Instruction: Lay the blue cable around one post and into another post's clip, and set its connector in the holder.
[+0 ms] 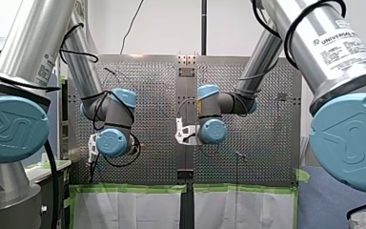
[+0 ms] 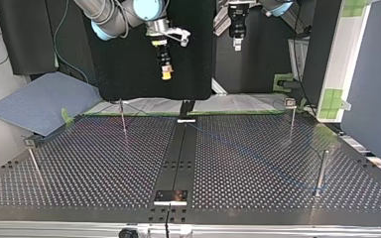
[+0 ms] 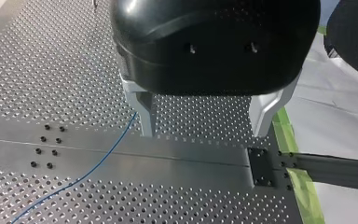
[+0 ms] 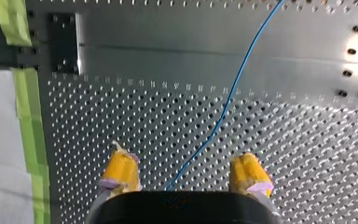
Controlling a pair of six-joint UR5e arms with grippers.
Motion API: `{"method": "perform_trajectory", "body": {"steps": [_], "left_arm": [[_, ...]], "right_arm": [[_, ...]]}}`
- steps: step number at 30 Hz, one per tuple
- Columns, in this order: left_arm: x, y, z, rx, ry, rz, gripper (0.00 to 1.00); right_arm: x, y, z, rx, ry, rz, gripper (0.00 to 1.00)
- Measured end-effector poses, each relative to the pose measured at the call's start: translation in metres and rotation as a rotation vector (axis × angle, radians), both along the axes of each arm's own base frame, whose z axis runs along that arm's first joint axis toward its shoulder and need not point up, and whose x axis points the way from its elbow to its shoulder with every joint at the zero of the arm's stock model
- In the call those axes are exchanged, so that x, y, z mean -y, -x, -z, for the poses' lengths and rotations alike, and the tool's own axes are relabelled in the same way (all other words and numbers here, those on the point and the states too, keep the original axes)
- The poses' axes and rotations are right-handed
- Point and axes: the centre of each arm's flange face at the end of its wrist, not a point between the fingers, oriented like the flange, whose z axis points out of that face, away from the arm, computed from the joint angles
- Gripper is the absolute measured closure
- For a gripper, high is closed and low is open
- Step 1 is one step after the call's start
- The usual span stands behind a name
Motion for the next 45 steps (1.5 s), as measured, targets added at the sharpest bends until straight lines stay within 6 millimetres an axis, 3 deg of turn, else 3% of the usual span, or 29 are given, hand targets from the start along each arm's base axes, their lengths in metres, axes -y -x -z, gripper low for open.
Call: {"method": "perform_trajectory", "body": {"steps": [16, 23, 45], "left_arm": [[0.004, -0.003, -0.002, 0.013, 0.032, 0.021, 0.00], [0.013, -0.011, -0.007, 0.036, 0.065, 0.041, 0.00], [0.014, -0.012, -0.007, 0.039, 0.068, 0.044, 0.00]], "right_arm": [[0.009, -0.002, -0.005, 0.011, 0.032, 0.003, 0.01], [0.007, -0.002, -0.005, -0.003, 0.018, 0.001, 0.01], [0.007, -0.002, -0.005, -0.005, 0.017, 0.000, 0.01]]}}
